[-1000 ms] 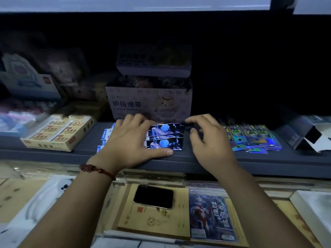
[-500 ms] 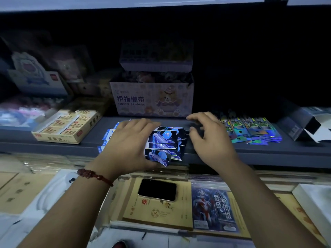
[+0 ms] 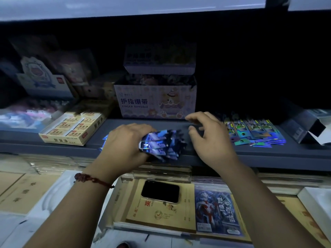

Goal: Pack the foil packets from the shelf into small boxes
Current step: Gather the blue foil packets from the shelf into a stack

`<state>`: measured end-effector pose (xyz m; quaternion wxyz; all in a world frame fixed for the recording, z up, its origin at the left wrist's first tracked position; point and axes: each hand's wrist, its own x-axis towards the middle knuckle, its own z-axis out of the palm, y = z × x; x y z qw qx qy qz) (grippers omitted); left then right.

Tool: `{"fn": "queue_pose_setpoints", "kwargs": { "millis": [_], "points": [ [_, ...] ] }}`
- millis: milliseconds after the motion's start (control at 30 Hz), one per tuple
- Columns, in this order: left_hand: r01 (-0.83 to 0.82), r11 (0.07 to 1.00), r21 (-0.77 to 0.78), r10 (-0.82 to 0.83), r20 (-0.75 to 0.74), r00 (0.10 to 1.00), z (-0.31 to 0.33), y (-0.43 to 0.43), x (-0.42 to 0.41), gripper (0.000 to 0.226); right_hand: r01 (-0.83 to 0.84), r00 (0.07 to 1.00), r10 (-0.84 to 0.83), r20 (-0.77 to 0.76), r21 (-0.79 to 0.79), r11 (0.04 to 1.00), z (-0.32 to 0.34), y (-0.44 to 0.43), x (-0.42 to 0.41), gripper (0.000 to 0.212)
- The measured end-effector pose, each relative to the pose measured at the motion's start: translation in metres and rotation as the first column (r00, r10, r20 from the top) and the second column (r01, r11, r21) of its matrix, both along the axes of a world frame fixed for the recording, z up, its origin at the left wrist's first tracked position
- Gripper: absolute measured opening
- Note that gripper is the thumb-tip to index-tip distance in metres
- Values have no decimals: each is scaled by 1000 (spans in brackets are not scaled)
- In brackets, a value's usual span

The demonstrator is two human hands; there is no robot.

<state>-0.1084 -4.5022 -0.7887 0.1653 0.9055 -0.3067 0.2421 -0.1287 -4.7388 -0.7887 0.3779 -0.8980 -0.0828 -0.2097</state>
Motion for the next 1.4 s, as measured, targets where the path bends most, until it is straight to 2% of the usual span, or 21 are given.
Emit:
{"fn": "queue_pose_setpoints", "kwargs": {
  "millis": [67, 100, 133, 200, 267, 300, 333, 400, 467, 567, 633, 700, 800, 900, 1000, 1133, 1200, 1300, 1400],
  "points": [
    [-87, 976, -201, 71, -85, 994, 7, -5, 1, 19, -21, 998, 18, 57, 52, 998, 3, 5, 0, 25],
    [-115, 921, -373, 57, -161, 985, 14, -11, 1, 16, -36, 995, 28, 96, 88, 995, 5, 8, 1, 24],
    [-139, 810, -569, 6, -229, 973, 22, -18, 1, 13, -56, 992, 41, 123, 122, 991, 8, 12, 0, 24],
    [-169, 484, -859, -133, -263, 956, 37, -34, 0, 8, -122, 986, 95, 136, 202, 972, 14, 21, -1, 22],
    [-191, 187, -964, -275, -237, 932, 45, -48, 0, 5, -228, 972, 199, 122, 317, 920, 19, 32, -5, 20],
    [-207, 78, -975, -345, -222, 912, 45, -52, 2, 8, -280, 960, 252, 122, 352, 893, 21, 37, -7, 19],
    [-232, -1, -973, -399, -213, 892, 43, -56, 6, 10, -320, 947, 295, 123, 350, 880, 21, 41, -8, 19],
    [-301, -79, -950, -459, -233, 857, 38, -62, 11, 13, -354, 935, 336, 113, 244, 903, 19, 47, -9, 21],
    [-380, -102, -919, -505, -281, 816, 32, -67, 14, 18, -334, 941, 321, 108, 126, 934, 16, 51, -8, 22],
    [-482, -94, -871, -592, -340, 731, 22, -66, 21, 31, -311, 948, 302, 98, 90, 946, 14, 51, -6, 25],
    [-504, -63, -861, -674, -336, 658, 19, -66, 24, 46, -267, 961, 263, 90, 39, 963, 12, 51, -5, 26],
    [-480, -61, -875, -710, -299, 637, 17, -69, 25, 50, -190, 976, 188, 109, 12, 982, 10, 53, -5, 23],
    [-436, -67, -897, -717, -261, 646, 15, -75, 21, 45, -138, 979, 125, 161, 73, 988, 9, 55, -5, 15],
    [-378, -110, -919, -736, -180, 653, 14, -77, 18, 30, -133, 972, 104, 212, 124, 983, 7, 54, -4, 11],
    [-352, -118, -929, -758, -144, 636, 13, -75, 18, 34, -142, 974, 101, 202, 200, 970, 10, 51, -6, 10],
    [-409, -126, -904, -780, -164, 604, 8, -69, 20, 23, -110, 978, 35, 207, 364, 925, 15, 44, -3, 11],
    [-432, -136, -892, -785, -169, 596, 8, -68, 19, 26, -70, 960, -17, 278, 300, 951, 15, 40, 0, 12],
    [-404, -158, -901, -800, -124, 588, 10, -72, 16, 18, -14, 923, -33, 382, 120, 993, 10, 45, -1, 14],
    [-389, -143, -910, -795, -129, 593, 13, -76, 12, 20, -25, 922, 1, 388, 58, 998, 5, 54, 0, 13]
  ]
}}
